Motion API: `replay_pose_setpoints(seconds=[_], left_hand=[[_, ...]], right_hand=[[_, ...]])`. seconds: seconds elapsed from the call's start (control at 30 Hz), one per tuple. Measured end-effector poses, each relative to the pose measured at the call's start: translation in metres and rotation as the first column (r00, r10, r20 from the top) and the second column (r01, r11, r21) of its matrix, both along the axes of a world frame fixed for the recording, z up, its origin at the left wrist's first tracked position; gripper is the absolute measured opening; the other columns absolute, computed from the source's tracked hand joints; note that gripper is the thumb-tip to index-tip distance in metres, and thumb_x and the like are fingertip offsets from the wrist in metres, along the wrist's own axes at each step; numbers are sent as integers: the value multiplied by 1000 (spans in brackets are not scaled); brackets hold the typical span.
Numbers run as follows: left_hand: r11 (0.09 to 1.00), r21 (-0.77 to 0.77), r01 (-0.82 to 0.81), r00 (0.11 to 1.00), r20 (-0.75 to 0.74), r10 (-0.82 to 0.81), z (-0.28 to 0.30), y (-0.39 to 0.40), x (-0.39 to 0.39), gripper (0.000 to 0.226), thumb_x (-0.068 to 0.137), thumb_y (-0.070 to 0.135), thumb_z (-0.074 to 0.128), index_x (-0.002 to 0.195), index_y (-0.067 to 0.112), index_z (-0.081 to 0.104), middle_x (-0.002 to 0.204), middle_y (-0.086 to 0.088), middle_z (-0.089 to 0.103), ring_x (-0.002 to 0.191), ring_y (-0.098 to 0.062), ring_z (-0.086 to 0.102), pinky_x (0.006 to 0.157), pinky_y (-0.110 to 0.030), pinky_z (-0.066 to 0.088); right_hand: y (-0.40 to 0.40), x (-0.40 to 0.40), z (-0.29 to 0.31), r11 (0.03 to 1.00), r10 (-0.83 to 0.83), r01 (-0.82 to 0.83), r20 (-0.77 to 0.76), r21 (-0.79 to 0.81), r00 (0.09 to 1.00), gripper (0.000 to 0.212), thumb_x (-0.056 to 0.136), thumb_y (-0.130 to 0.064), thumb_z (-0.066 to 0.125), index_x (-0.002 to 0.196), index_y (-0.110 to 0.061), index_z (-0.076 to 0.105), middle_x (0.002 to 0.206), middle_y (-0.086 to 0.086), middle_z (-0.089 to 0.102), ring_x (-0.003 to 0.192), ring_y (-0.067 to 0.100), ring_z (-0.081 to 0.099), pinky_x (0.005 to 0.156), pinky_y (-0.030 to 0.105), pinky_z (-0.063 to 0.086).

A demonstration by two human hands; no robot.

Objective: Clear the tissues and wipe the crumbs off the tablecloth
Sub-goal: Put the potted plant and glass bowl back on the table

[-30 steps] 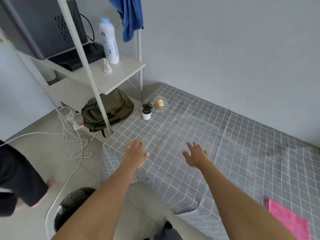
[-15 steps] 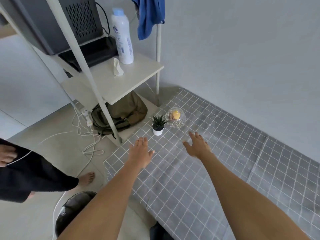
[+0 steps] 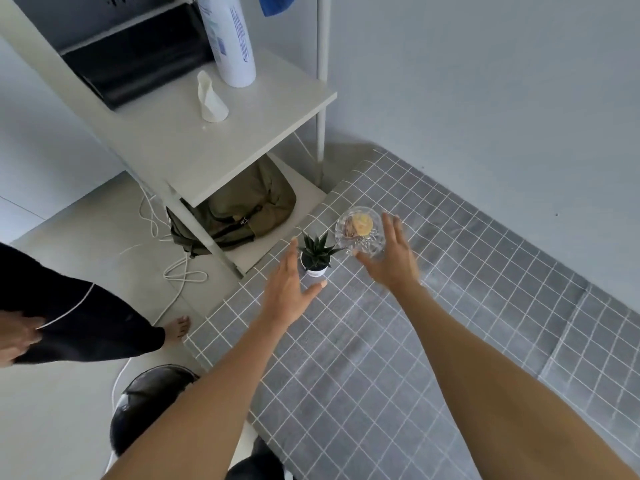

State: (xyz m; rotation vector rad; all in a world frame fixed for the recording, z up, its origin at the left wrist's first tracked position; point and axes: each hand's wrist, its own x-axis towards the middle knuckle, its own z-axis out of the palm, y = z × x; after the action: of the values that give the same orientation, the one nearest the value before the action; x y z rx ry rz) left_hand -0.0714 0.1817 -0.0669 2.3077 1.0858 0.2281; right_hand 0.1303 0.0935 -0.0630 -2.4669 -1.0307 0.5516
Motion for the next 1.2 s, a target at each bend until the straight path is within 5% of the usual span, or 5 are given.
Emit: replay_pose_setpoints(seconds=[0.17,0.4,0.53,0.8,1.2], left_hand=[[1000,-6,-20,985,169,21,-15,3,12,87,76,46,73,142,6,34,125,-9,62,111,-25,61,95,-39,50],[996,75,-49,971,235,30,-30,1,20,48,80,37,73,114,5,59,102,-2,67,95,-18,62,88,-33,51],[995,74,-64,961,273,41,-31,-2,21,42,81,31,74,110,5,61,102,-3,66,95,-16,61,89,-28,49],[996,57,-72,951,305,51,-19,-3,16,47,82,36,69,113,2,59,101,-3,66,93,-17,63,84,-39,54],[992,104,67,952,291,-95,5,-28,19,78,85,39,67,146,8,31,122,-6,63,109,-20,62,93,-40,52]], right_hand=[[10,4,-17,995,18,-18,4,101,1000,109,71,-62,68,151,-36,0,161,7,1,143,37,20,103,63,34],[22,3,-35,955,37,-51,52,291,998,117,59,-66,76,147,-23,12,153,16,24,139,36,31,99,61,42],[22,3,-37,953,23,-41,62,299,998,118,59,-66,77,148,-20,12,150,14,33,137,35,35,103,58,39],[23,-1,-37,931,-22,-15,96,365,995,113,62,-61,77,146,-16,17,138,17,43,129,33,41,102,55,42],[-68,-6,-37,880,-262,168,159,444,952,100,63,-52,78,141,-10,31,122,17,48,114,30,46,106,37,30]])
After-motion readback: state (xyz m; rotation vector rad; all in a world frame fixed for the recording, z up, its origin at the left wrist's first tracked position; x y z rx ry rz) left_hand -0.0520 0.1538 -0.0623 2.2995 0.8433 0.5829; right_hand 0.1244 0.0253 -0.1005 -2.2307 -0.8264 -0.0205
